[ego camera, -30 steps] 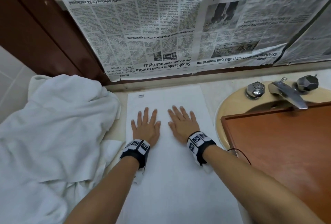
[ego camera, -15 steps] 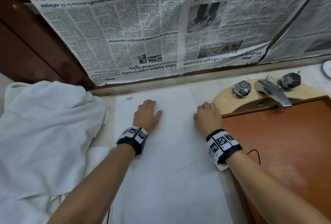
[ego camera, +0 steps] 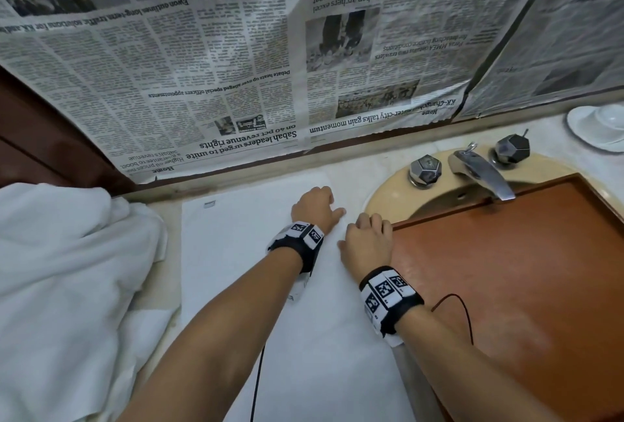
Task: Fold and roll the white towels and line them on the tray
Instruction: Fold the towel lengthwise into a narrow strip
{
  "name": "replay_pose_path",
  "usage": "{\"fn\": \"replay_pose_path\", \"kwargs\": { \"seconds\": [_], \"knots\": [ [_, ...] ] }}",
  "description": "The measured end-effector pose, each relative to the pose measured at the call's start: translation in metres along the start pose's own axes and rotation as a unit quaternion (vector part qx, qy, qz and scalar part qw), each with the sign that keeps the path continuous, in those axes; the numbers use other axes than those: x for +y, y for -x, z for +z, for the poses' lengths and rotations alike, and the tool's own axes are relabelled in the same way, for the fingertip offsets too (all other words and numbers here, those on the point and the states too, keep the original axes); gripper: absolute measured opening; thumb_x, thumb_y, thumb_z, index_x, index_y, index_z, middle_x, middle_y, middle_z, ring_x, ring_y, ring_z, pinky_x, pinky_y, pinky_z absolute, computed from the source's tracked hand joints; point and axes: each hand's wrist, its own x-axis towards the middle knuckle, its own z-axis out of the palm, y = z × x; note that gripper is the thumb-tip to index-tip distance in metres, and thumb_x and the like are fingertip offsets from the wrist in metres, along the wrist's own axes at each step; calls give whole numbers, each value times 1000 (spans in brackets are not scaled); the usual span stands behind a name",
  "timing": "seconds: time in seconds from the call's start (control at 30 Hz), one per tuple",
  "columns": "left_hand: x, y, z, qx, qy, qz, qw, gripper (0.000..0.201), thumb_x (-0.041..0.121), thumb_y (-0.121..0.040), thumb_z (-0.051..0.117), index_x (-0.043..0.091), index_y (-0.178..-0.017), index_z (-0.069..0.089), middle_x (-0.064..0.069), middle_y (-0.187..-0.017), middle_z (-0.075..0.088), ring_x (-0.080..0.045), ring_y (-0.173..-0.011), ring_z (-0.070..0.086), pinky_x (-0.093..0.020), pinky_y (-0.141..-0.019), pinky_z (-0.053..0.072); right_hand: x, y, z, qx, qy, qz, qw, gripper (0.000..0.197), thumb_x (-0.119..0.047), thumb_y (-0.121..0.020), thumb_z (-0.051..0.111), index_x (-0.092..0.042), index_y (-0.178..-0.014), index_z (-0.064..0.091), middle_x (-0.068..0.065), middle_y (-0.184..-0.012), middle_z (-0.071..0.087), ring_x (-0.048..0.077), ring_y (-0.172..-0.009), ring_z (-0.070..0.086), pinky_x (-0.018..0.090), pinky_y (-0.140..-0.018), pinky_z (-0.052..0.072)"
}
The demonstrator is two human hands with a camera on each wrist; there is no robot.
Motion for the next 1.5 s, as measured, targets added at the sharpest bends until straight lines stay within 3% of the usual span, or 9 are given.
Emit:
{"fn": "replay_pose_path", "kwargs": {
  "seconds": [0.3, 0.47, 0.63, 0.8, 0.93, 1.03, 1.13, 1.33, 1.5],
  "knots": [
    [-4, 12, -6, 20, 125, -66, 990, 10, 25, -83, 62, 20, -90, 66, 0, -88, 68, -23, -84, 64, -33, -75, 54, -2, 5, -8, 2, -40, -25, 999, 18, -23, -82, 64, -9, -92, 71, 10, -99, 67, 32, -101, 51, 42, -95, 32],
    [-12, 22, -26, 62, 232, -73, 968, 9, 15, -84, 63, 12, -93, 64, 5, -69, 62, -7, -65, 57, -9, -53, 39, -1, 17, -25, 5, -199, -50, 979, 17, -20, -95, 52, -8, -107, 55, 12, -99, 68, 32, -97, 61, 38, -86, 44],
    [-10, 34, -38, 72, 269, -37, 960, 16, 9, -86, 59, 20, -93, 68, -2, -75, 68, -14, -66, 61, -10, -57, 45, 7, 29, -29, -63, -289, 14, 955, 21, -21, -90, 61, -2, -100, 61, 15, -90, 67, 31, -94, 57, 38, -80, 50],
    [-10, 41, -38, 73, 334, -78, 936, 5, 17, -86, 68, 17, -88, 73, -2, -77, 74, -17, -73, 72, -27, -72, 58, 21, 38, -28, -99, -343, 74, 931, 12, -20, -88, 65, -8, -86, 65, 6, -103, 59, 20, -86, 53, 27, -70, 39],
    [-17, 47, -42, 79, 359, -94, 925, 6, 15, -82, 76, 13, -87, 73, -3, -78, 73, -13, -69, 70, -28, -69, 59, 13, 58, -23, -70, -350, 54, 933, 11, -22, -90, 64, -15, -82, 62, 5, -90, 66, 14, -104, 57, 32, -82, 50],
    [-25, 55, -53, 82, 386, -92, 914, 13, 5, -82, 73, 9, -94, 74, 0, -80, 64, -12, -67, 63, -19, -61, 56, -2, 72, -24, -70, -317, 37, 945, 10, -25, -90, 63, -17, -85, 60, 2, -83, 64, 20, -77, 61, 37, -71, 56],
    [-43, 65, -68, 89, 411, -90, 903, 15, 2, -82, 71, 7, -96, 73, 0, -82, 61, -11, -65, 61, -28, -68, 61, -16, 83, -24, -108, -221, 9, 969, 7, -21, -93, 54, -15, -95, 57, 5, -91, 62, 23, -76, 55, 28, -57, 42],
    [-98, 92, -100, 95, 470, -87, 873, 18, -2, -86, 69, 11, -98, 71, -4, -91, 55, -17, -76, 62, -33, -75, 62, -41, 108, -33, -104, -200, -17, 974, 14, -21, -94, 49, -11, -83, 50, 4, -76, 58, 27, -70, 56, 34, -62, 48],
    [-154, 109, -124, 122, 482, -96, 862, 23, -3, -85, 65, 16, -96, 72, -6, -99, 57, -21, -82, 65, -36, -78, 61, -89, 123, -72, -41, -217, -104, 970, 19, -30, -98, 51, -13, -89, 52, 4, -80, 62, 27, -73, 59, 35, -63, 47]
  ]
}}
